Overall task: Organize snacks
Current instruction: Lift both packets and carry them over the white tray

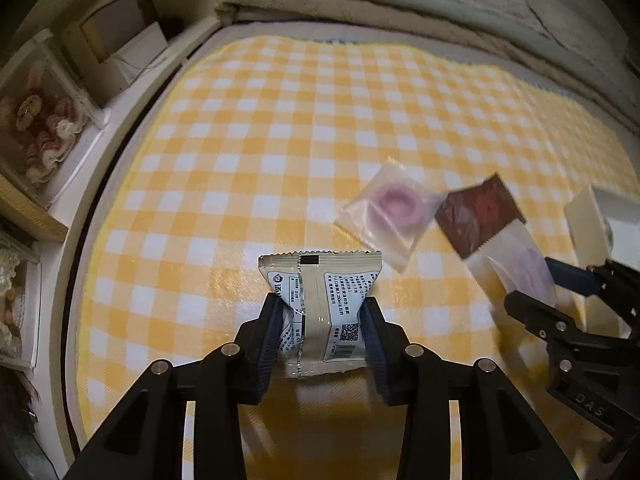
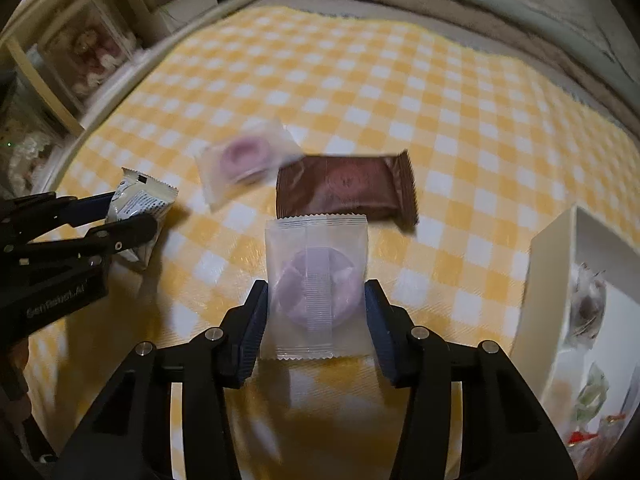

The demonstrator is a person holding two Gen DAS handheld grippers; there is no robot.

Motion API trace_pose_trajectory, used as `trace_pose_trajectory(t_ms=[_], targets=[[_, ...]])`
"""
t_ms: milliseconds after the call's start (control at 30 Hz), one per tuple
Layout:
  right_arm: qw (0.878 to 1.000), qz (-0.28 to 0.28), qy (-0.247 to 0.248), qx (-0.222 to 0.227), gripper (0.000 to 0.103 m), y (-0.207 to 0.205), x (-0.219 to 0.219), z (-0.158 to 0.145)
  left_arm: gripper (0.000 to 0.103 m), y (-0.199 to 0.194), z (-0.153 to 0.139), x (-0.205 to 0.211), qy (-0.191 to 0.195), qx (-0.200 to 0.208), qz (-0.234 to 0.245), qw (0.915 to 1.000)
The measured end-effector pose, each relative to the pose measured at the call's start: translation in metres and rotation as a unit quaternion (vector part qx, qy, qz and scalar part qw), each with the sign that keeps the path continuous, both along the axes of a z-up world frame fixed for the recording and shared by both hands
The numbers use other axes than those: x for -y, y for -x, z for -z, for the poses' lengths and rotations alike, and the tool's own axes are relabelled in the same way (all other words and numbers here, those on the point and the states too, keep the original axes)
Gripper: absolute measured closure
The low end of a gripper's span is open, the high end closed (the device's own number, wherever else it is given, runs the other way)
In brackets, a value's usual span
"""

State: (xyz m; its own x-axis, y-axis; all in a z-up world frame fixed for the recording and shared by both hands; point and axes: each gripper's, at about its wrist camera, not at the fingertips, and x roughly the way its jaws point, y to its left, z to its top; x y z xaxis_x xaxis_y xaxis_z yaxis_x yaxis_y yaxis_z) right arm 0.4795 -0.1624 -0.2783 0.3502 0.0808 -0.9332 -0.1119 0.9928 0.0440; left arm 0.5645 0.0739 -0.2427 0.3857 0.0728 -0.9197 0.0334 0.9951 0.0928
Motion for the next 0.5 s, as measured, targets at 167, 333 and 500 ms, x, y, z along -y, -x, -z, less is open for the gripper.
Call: trace_pose_trajectory(t_ms=[167,333,500], targets=[[0.999,0.012,-0.011,0.031,0.054,0.005,0.015,-0.026,0.064,0.008,-0.026,0.003,0.012,0.032,-0.017,0.9993],[0.998,0.023,-0.011,0.06,0.054,0.016,0.033,-0.054,0.064,0.019,-0.05,0.015,0.032,0.057,-0.021,0.9976],[0.995,0.038,-0.002,0.087,0.054,0.032,0.059,-0.082,0.064,0.032,-0.071,0.036,0.042,0.075,-0.006,0.9963]])
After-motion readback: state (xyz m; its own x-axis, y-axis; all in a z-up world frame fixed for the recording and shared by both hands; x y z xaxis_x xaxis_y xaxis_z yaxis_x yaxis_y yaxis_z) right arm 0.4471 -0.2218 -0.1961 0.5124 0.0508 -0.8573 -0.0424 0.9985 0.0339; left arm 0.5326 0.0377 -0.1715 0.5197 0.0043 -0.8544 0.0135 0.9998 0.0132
